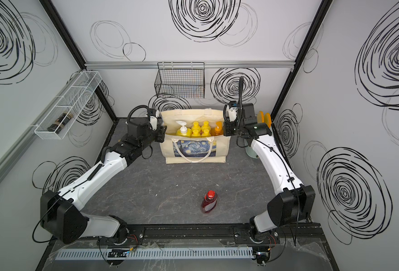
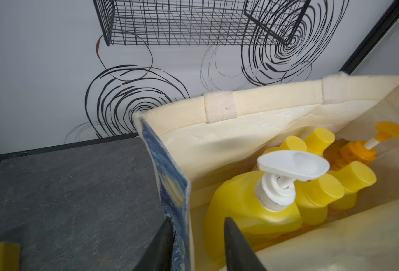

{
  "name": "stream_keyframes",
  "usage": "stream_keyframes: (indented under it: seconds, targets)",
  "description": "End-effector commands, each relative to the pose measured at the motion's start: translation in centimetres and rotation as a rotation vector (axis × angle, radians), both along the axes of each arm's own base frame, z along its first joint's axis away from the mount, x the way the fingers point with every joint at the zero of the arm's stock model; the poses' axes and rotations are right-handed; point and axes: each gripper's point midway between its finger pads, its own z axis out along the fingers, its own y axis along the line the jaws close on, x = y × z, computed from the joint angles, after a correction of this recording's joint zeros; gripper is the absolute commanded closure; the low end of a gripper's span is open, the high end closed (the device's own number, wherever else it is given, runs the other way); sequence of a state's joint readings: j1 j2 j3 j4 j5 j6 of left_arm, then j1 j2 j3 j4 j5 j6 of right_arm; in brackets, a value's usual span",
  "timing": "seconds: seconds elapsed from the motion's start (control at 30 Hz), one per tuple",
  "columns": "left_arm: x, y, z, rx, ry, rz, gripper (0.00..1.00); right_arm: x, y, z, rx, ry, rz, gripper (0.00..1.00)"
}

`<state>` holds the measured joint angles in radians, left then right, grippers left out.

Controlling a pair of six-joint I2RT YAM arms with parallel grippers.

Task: Pack dish soap into the shopping bag
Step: Adjust the shopping bag at the center of the board.

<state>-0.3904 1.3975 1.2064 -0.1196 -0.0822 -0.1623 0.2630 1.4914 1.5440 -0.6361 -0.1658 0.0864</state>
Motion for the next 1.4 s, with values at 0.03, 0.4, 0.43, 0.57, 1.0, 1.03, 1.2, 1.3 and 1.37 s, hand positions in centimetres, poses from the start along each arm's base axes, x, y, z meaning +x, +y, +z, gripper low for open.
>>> stream_keyframes:
  seconds: [0.03, 0.4, 0.43, 0.57, 1.0, 1.03, 1.2, 1.3, 1.37]
  targets:
    - [0.8, 0.0, 2.9, -0.011, -0.087, 0.001, 0.86, -0.3, -0.1, 4.2, 0.027, -0.126, 0.003, 0.98]
    - [-2.7, 1.1, 8.8, -0.088, -0.268, 0.017, 1.00, -0.6, -0.3, 6.9, 0.044, -0.194, 0.003, 1.00]
    - [-3.0, 1.2, 9.2, -0.094, -0.277, 0.017, 1.00, -0.6, -0.3, 7.2, 0.048, -0.200, 0.005, 1.00]
    - [-3.6, 1.2, 9.9, -0.107, -0.294, 0.010, 1.00, -0.8, -0.3, 8.3, 0.061, -0.232, 0.009, 1.00]
    - [-5.2, 1.2, 10.8, -0.119, -0.304, 0.009, 1.00, -0.3, -0.4, 10.7, 0.097, -0.319, 0.016, 1.00]
    - [-5.3, 1.2, 10.8, -0.118, -0.305, 0.009, 1.00, -0.2, -0.2, 10.9, 0.102, -0.327, 0.024, 1.00]
    - [-6.1, 1.3, 11.4, -0.123, -0.325, 0.014, 1.00, -0.5, 0.4, 12.6, 0.138, -0.374, 0.055, 1.00]
    - [-6.2, 1.5, 11.4, -0.122, -0.329, 0.023, 1.00, -0.7, 0.5, 12.8, 0.147, -0.386, 0.059, 1.00]
    - [-6.1, 1.6, 10.9, -0.113, -0.320, 0.032, 1.00, -0.5, 0.4, 12.0, 0.132, -0.368, 0.057, 1.00]
